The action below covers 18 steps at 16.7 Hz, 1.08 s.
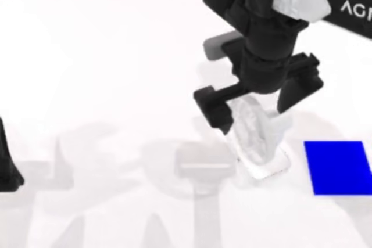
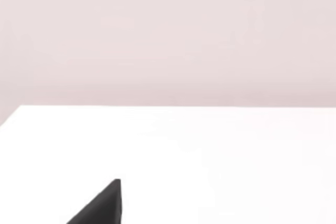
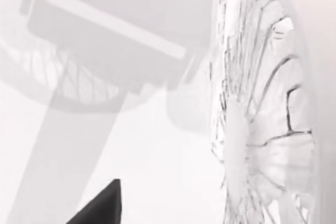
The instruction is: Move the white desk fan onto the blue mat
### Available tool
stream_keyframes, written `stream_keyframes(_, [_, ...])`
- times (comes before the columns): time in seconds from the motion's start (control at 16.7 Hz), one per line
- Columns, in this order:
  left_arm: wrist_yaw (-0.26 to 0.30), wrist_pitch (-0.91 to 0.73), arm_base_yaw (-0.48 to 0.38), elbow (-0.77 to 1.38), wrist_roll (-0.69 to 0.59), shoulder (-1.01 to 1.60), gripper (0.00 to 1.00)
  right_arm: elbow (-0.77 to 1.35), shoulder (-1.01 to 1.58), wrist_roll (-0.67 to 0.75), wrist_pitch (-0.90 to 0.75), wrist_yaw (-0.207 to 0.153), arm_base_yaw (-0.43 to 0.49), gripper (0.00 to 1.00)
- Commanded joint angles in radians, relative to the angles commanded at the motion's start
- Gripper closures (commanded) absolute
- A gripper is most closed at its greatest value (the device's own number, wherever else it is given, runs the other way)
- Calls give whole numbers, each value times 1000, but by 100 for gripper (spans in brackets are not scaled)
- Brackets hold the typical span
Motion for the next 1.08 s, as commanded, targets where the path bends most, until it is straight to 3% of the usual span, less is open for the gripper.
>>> stream_keyframes(0.24, [0, 0, 0, 0, 0, 0, 0, -6, 0, 0, 6, 0, 0, 0])
stream_keyframes(1.02, [0, 0, 0, 0, 0, 0, 0, -6, 0, 0, 6, 0, 0, 98])
stream_keyframes(1.08, [0, 0, 0, 0, 0, 0, 0, -6, 0, 0, 6, 0, 0, 100])
